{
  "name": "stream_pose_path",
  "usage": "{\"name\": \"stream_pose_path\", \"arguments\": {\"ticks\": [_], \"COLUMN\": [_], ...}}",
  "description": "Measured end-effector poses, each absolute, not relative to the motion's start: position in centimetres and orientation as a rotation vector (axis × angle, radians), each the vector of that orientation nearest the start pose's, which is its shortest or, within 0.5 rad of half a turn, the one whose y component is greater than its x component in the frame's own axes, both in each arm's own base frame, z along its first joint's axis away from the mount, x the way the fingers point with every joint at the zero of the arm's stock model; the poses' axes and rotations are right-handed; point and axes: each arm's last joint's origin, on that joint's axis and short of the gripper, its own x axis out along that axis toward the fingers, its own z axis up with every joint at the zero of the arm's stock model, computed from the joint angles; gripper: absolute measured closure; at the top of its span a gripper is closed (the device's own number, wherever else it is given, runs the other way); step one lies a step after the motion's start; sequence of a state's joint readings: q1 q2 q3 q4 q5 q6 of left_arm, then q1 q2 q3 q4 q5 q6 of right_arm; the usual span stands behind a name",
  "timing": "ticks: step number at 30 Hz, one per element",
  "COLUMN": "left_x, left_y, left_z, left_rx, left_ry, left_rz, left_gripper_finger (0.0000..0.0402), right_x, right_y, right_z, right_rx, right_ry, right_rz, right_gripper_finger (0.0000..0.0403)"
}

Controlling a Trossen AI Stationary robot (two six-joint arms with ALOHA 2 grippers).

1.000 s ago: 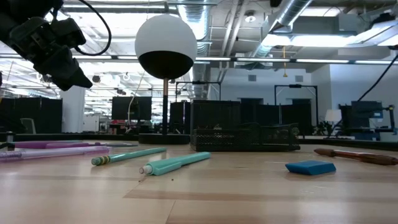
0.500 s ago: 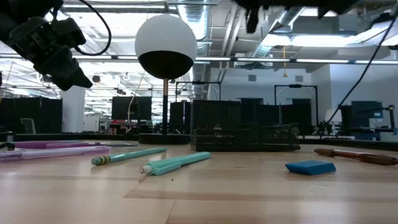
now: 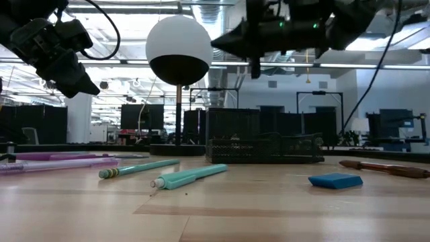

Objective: Pick and place office supplies into organizer
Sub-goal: Put the purple scissors into the black desk organizer

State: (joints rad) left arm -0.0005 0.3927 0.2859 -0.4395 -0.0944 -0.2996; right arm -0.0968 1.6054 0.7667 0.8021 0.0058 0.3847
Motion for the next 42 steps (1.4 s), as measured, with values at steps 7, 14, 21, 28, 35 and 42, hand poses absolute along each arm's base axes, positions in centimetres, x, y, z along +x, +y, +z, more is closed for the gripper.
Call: {"name": "stream_pose_path", "arguments": {"ticks": [7,14,21,28,35,42], "left_x": [10.9,10.9,10.9,10.9,10.9,10.9], "left_y": [0.3,0.3,0.3,0.3,0.3,0.3], "left_z": [18.8,18.8,18.8,18.8,18.8,18.8], "left_rx": [-0.266,-0.266,-0.266,-0.266,-0.266,-0.266], "left_ry": [0.527,0.528,0.528,0.528,0.528,0.528], "left_rz": [0.173,0.173,0.173,0.173,0.172,0.173], "left_gripper_finger": [0.0401,0.0401,0.0401,0.0401,0.0401,0.0401], "right_x": [36.1,39.3,40.2,39.5,39.0,39.0], "right_y": [-3.4,-3.4,-3.3,-2.9,-1.3,1.7], "right_z": [21.4,22.7,22.5,22.4,20.9,20.8], "right_rx": [0.271,0.204,0.149,0.141,0.171,0.06], "right_ry": [0.05,0.031,0.197,0.305,0.467,0.467], "right_rz": [-0.038,0.056,0.053,0.058,0.08,0.177], "right_gripper_finger": [0.0403,0.0367,0.032,0.0317,0.0315,0.0315]}}
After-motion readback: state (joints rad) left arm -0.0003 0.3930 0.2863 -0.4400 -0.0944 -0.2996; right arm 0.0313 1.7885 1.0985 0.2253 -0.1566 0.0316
